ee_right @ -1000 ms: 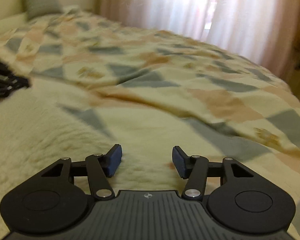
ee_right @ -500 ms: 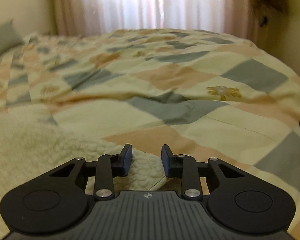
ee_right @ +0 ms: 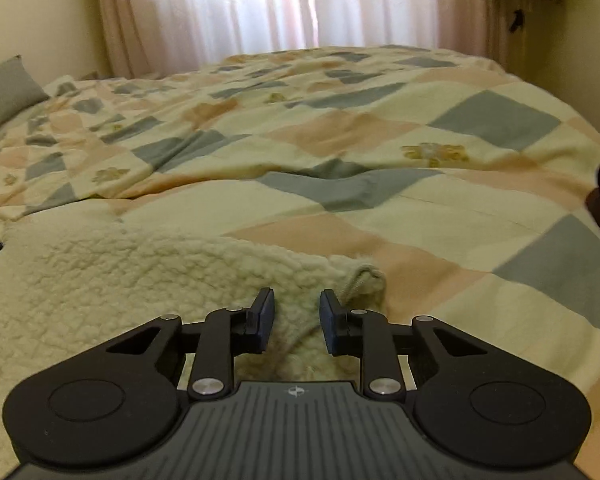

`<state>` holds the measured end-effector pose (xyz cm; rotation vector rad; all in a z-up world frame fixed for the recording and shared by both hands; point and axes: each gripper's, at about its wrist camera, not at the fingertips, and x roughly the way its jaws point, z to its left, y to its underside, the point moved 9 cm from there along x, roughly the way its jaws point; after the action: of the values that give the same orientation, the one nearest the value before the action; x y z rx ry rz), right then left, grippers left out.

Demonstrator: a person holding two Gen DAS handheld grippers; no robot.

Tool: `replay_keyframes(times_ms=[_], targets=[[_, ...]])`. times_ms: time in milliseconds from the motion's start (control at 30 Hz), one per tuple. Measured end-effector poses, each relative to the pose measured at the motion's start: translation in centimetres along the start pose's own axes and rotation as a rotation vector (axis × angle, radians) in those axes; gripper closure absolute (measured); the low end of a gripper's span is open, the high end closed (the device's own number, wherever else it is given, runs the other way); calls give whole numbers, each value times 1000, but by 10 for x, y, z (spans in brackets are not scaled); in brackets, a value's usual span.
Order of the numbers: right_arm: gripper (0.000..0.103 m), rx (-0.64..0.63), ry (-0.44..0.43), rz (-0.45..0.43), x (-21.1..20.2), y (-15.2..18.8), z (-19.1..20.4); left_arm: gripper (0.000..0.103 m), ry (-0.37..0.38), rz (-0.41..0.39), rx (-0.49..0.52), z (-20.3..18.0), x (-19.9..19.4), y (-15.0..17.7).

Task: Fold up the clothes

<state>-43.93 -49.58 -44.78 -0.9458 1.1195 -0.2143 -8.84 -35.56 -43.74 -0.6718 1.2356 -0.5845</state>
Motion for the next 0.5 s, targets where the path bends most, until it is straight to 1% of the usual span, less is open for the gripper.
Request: replay_keyframes(times_ms=[33, 100, 133, 200, 300, 333, 400, 433, 467, 500], targets=[[74, -9, 17, -16, -10, -2, 2, 95, -8, -12, 5, -2, -11, -3], [74, -26, 48, -51, -32, -5, 6, 95, -19, -41, 25, -9, -39, -5], [73, -34, 42, -74, -47, -4, 12, 95, -19, -55, 35, -14, -54, -5], [72, -37, -11, -111, -79, 4, 30, 94, 4, -84, 52, -33, -87, 5], [71, -54, -90, -113, -114, 33, 64, 94, 52, -95, 68, -66, -128, 33], [71, -64, -105, -103, -122, 47, 74, 94, 72, -87, 67, -76, -137, 45], [67, -79, -110, -64, -127, 74, 89, 94, 89, -37, 43, -89, -137, 68], [67, -85, -100, -37, -126, 86, 94, 94, 84, -5, 27, -93, -134, 79], [68, -86, -73, -13, -123, 95, 95, 94, 61, 21, 16, -95, -131, 87], [68, -87, -55, -14, -124, 99, 96, 94, 44, 24, 8, -96, -133, 91]])
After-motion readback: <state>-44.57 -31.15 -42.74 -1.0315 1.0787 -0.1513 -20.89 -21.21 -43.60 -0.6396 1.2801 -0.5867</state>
